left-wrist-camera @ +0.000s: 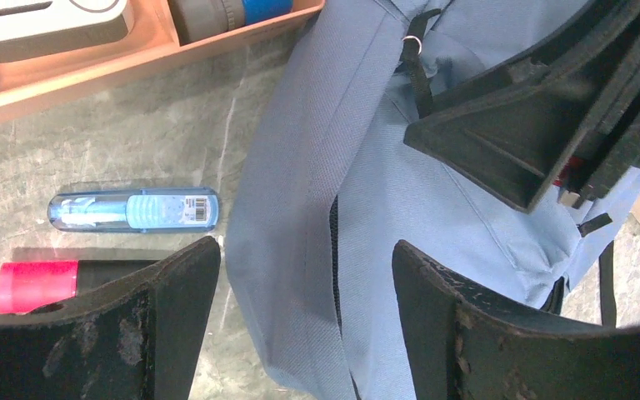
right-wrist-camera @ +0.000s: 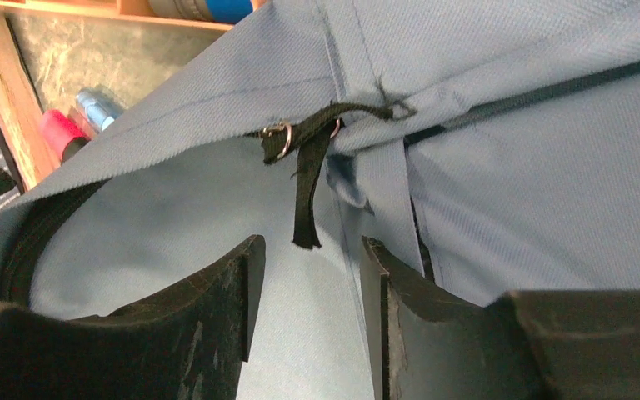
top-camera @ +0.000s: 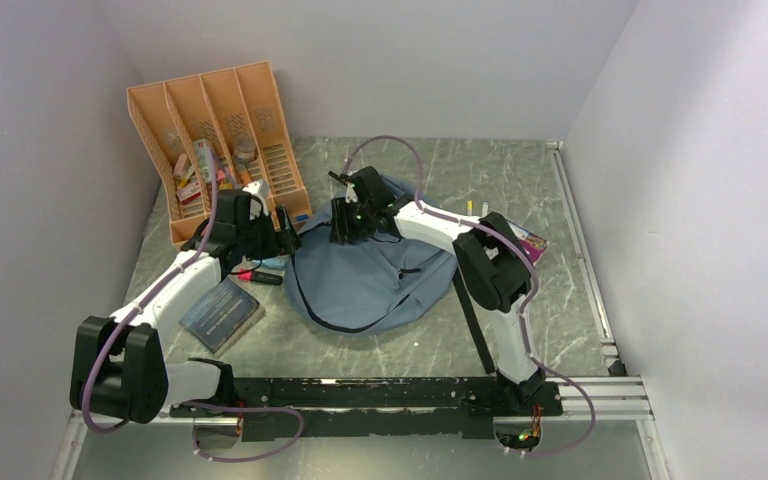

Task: Pack the student bag
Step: Unzip the student bag at the center of the board.

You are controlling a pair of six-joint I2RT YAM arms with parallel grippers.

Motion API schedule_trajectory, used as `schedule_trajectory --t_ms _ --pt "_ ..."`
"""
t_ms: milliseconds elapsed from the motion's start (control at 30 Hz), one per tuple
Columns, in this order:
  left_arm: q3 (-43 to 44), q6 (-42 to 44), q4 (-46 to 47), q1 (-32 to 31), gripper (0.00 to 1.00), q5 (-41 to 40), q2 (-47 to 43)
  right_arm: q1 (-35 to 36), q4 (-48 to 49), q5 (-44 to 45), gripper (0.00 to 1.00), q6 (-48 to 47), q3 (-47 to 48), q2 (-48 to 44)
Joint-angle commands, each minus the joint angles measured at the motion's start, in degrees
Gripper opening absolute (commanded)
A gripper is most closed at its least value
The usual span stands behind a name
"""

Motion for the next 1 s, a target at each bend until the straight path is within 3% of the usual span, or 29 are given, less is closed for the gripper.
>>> schedule_trajectory --t_ms 0,500,667,867,967 --pt "0.08 -0.39 2.19 -0.36 0.80 2.09 -1.34 -1.12 1.21 -3.69 0.49 1.56 3.12 3.09" --pt "1.01 0.65 2.20 -0.36 0.80 2.21 -0.45 -2.40 3.63 -8.53 0.40 6.22 9.44 9.31" --pt "0.86 0.49 2.36 -0.36 0.80 2.57 0.04 -2.68 5.07 -8.52 0.27 6.93 10.21 10.33" --pt "1.22 0.58 2.17 -0.36 0.80 1.91 0.39 -2.90 5.90 -9.27 0.00 4.85 9.35 9.50" --pt "2.65 1.58 0.81 -0.36 0.80 0.54 0.83 -2.90 6.60 -9.57 0.00 2.46 7.97 7.83"
